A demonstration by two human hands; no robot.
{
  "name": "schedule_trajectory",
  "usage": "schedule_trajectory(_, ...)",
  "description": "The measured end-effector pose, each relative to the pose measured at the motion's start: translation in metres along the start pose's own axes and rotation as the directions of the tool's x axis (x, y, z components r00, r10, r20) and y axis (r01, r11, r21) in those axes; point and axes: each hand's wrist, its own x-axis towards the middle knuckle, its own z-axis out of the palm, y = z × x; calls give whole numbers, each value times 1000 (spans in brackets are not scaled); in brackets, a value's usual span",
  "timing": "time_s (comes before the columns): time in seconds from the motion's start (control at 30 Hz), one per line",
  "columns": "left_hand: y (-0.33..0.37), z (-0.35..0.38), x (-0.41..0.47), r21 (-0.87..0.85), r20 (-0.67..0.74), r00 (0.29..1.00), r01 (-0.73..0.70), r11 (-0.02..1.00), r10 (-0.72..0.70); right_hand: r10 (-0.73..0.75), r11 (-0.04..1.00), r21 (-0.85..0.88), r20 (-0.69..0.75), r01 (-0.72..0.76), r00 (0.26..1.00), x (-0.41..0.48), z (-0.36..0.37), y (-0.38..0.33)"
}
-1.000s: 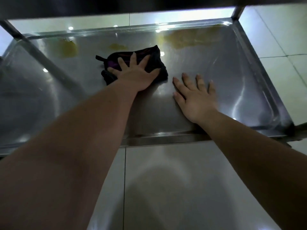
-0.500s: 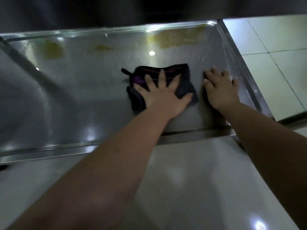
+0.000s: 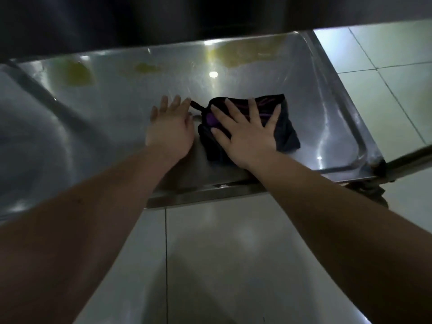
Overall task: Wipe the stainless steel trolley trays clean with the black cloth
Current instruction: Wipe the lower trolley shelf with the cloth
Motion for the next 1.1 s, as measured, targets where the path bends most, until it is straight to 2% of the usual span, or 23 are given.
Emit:
schedule_trajectory(0.13, -6, 9, 13, -11, 42, 999, -9, 1000, 10, 20, 999, -25, -15, -21, 1000, 7, -2, 51)
schedule_trajectory(0.33, -9, 17, 16, 15, 9, 999, -45, 999, 45, 323, 945, -44, -57, -325, 945, -9, -10, 172)
schedule_trajectory(0.43, -8, 18, 16, 29, -1, 999, -45, 999, 45, 346, 938, 2, -76, -347, 935, -8, -8, 155)
schedule_trajectory(0.57, -10, 20, 16, -2, -6, 1000, -17, 1000, 17, 64, 998, -20, -70, -66, 995, 6, 7, 55)
schedule_trajectory(0.63, -11, 21, 17, -27, -9, 1000, 3, 1000, -4, -5, 999, -41, -60, 3, 998, 25, 9, 24)
schedule_trajectory(0.83, -12, 21, 17, -30, -17, 1000, -5, 1000, 5, 91, 996, 6, -40, -91, 995, 107, -2, 22)
schedule_trajectory(0.93, -14, 22, 18, -46, -21, 1000, -5, 999, 4, 51, 999, 4, -38, -51, 998, 118, -6, 24)
schedule_trajectory(1.0, -16, 21, 18, -49, -22, 1000, -4, 999, 3, 53, 999, -1, -38, -53, 998, 116, -9, 43)
schedule_trajectory(1.1, -16, 22, 18, -60, -33, 999, -10, 998, 8, 192, 981, 12, -63, -191, 979, 101, -14, 105)
